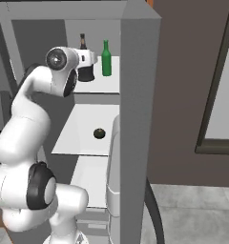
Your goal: Place the beer and liquor on the top shelf of the fridge to keep them out of children's reach, and place the squash on lower shelves for easy access.
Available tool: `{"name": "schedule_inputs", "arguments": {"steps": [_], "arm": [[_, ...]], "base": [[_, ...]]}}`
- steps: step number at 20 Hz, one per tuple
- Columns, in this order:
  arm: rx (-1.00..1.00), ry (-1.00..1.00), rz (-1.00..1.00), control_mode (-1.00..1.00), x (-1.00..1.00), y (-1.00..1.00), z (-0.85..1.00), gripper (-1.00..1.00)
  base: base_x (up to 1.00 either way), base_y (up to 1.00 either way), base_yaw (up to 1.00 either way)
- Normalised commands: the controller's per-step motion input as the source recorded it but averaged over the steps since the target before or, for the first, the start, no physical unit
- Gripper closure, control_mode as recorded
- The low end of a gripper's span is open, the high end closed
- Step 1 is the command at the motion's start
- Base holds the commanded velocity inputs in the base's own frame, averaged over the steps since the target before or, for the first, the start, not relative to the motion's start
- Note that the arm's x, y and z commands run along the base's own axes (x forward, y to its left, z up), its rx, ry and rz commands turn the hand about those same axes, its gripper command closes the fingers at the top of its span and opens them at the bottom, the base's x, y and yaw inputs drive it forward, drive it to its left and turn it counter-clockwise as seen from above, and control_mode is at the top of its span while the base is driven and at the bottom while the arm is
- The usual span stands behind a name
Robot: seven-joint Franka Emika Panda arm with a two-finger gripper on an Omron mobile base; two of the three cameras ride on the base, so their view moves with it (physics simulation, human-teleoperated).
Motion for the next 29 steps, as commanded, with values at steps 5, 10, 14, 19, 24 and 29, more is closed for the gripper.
{"name": "schedule_inputs", "arguments": {"steps": [5,10,14,19,24,29], "arm": [[0.0,0.05,0.0,-1.0,-0.97,-0.02,0.0,-1.0],[-0.01,0.12,0.0,-1.0,-1.0,-0.04,0.0,-1.0],[0.0,0.16,-0.03,-1.0,-1.0,-0.12,0.0,-1.0],[-0.02,0.15,-0.01,-1.0,-1.0,-0.02,0.0,-1.0],[-0.03,0.05,0.0,-1.0,-1.0,0.0,-0.16,-1.0],[-0.04,0.05,0.0,-1.0,-0.92,0.0,-0.25,-1.0]], "base": [[0.0,0.0,0.0],[0.0,0.0,0.0],[0.0,0.0,0.0],[0.0,0.0,0.0],[0.0,0.0,0.0],[0.0,0.0,0.0]]}}
